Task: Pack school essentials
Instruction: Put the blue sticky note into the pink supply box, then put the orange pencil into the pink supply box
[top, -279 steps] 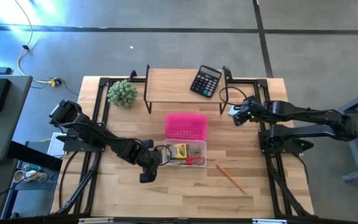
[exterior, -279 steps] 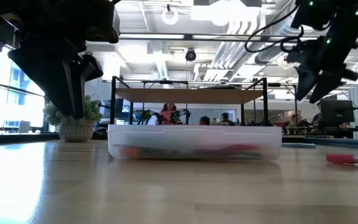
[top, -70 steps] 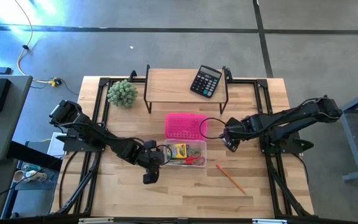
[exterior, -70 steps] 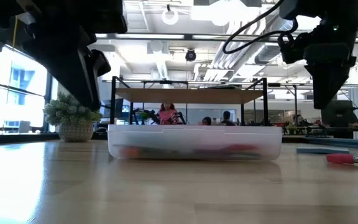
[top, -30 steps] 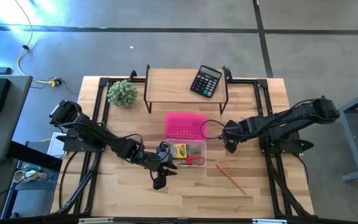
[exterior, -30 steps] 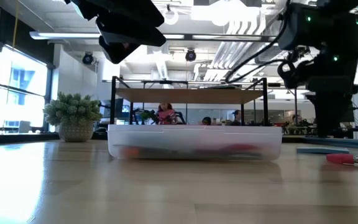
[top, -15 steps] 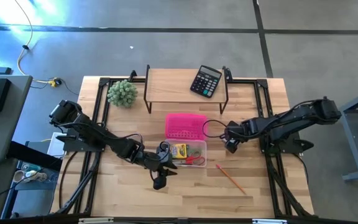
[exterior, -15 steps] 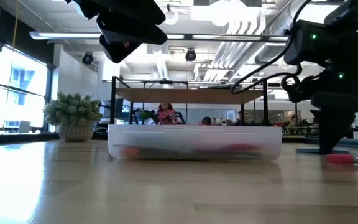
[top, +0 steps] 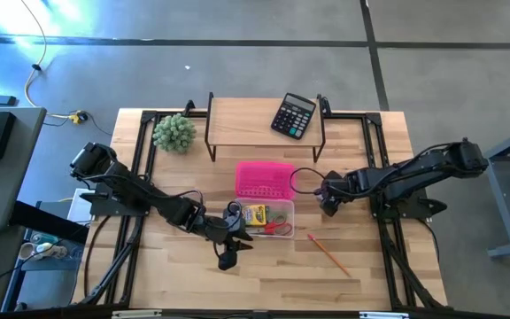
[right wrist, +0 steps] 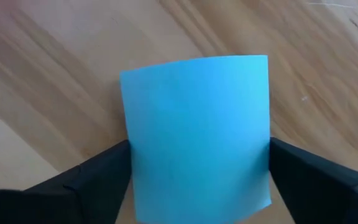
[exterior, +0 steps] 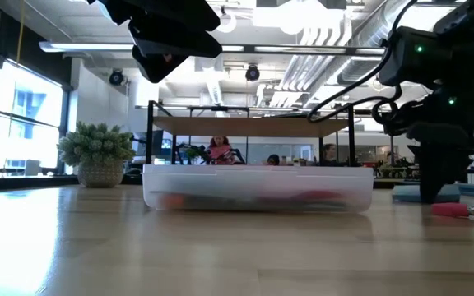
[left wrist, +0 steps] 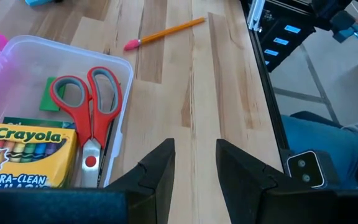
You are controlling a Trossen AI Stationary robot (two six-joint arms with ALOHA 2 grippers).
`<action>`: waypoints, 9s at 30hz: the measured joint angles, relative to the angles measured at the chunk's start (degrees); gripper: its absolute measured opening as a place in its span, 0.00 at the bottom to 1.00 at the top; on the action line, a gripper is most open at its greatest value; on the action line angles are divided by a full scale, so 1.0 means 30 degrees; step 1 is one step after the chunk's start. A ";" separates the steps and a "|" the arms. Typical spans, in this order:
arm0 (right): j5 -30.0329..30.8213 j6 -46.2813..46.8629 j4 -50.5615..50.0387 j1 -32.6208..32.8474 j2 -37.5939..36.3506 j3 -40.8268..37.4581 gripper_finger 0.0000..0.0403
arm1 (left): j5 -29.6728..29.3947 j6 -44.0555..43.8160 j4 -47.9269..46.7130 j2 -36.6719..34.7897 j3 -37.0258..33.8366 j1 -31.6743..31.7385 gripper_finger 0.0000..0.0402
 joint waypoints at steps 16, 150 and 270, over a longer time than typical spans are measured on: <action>-0.0220 -0.0010 -0.0028 0.0025 0.0058 0.0293 0.71 | 0.0000 0.0000 0.0000 0.0000 0.0000 0.0004 0.26; 0.6869 0.6226 -1.5340 1.3241 0.8612 1.5416 0.98 | -0.0007 0.0000 0.0138 0.0000 0.0000 0.0007 0.26; -0.0920 0.9832 -0.3701 1.2276 1.1577 1.1717 0.22 | -0.0342 0.0007 -0.1181 0.0000 0.0000 0.0021 0.26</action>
